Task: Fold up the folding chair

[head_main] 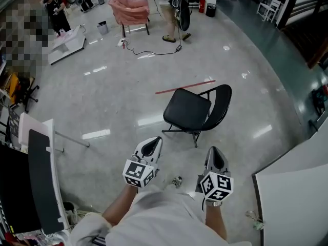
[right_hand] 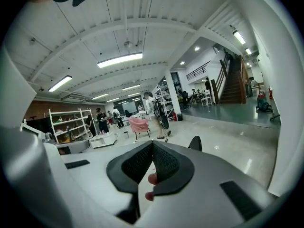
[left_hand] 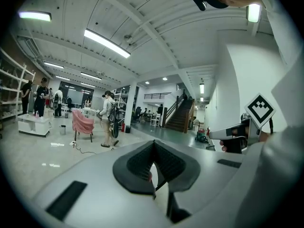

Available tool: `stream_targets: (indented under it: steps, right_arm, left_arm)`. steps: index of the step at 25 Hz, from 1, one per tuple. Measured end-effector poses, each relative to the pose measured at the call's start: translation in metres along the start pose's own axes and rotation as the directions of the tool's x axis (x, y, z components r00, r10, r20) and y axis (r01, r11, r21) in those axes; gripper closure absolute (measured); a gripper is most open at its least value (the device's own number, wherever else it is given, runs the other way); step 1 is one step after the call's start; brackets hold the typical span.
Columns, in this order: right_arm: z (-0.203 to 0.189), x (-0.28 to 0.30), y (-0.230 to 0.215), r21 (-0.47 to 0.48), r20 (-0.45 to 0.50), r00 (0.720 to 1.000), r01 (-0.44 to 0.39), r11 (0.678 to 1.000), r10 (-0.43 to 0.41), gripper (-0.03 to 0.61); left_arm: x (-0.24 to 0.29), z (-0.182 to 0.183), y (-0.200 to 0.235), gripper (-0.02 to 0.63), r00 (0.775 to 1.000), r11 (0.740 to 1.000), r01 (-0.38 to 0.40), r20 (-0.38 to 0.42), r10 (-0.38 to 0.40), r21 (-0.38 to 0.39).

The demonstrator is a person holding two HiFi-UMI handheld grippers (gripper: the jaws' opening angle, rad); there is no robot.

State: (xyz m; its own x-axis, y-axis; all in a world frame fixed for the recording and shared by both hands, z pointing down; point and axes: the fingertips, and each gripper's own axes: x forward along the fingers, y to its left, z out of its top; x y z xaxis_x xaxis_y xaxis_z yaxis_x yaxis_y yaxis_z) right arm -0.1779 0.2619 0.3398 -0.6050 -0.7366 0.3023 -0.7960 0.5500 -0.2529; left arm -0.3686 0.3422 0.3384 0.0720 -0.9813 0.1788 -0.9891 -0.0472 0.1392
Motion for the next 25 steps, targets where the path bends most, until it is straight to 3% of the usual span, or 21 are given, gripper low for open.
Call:
stream_targets:
  steps: [14,25]
  right_arm:
    - [0.022,0.049,-0.030,-0.023,-0.018,1.000,0.007,1.000,-0.008,0.574]
    - [0.045,0.122,-0.078,-0.011,-0.036,0.990,0.136,0.991,-0.136,0.574]
  left_arm:
    - [0.063,0.003,0.009,0.604,1.000,1.000,-0.001,-0.006,0.001,-0.030]
    - [0.180,0.013,0.038,0.604,0.994,0.994,0.102,-0.029,-0.103,-0.034]
